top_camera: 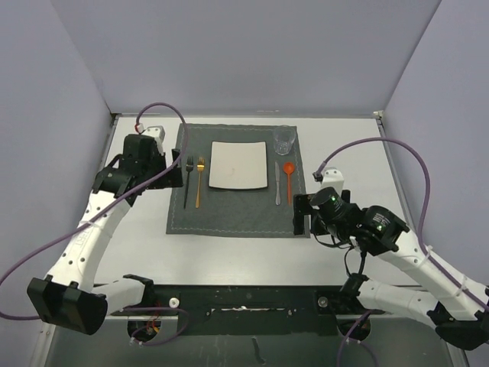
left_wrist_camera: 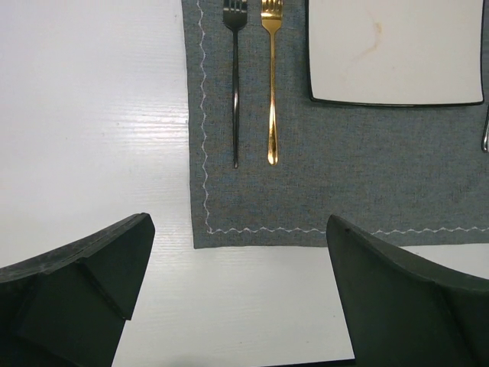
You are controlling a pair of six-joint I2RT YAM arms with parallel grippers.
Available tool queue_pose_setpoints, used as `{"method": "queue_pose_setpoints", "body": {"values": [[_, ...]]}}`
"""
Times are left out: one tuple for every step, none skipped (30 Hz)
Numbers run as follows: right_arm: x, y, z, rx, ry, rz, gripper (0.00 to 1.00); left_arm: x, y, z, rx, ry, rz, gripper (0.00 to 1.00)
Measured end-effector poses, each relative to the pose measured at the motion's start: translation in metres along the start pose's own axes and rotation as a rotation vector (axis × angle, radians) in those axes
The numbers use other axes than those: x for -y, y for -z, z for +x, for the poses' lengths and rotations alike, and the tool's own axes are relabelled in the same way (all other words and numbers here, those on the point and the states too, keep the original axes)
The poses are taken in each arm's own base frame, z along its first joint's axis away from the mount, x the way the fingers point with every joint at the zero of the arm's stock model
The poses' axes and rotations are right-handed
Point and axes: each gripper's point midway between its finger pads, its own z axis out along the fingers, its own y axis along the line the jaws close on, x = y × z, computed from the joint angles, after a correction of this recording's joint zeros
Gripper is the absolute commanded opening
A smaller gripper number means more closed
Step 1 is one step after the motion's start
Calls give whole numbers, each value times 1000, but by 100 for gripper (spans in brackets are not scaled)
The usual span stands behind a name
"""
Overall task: Set the dinner table for one person
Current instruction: Reset both arms
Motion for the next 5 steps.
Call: {"method": "queue_pose_setpoints", "body": {"values": [[-1, 1, -2, 5, -1, -4, 98, 0, 1, 1, 10, 0, 4, 98], [-2, 4, -6, 14, -4, -7, 98, 0, 2, 1, 16, 1, 6, 98], [-3, 5, -8, 21, -6, -11, 98, 0, 2, 2, 19, 1, 8, 98], [-3, 7, -10, 29, -8, -12, 98, 0, 1, 2, 20, 1, 10, 98], [-2, 8, -12, 40, -9, -13, 98, 0, 1, 2, 21, 1, 11, 98]]}}
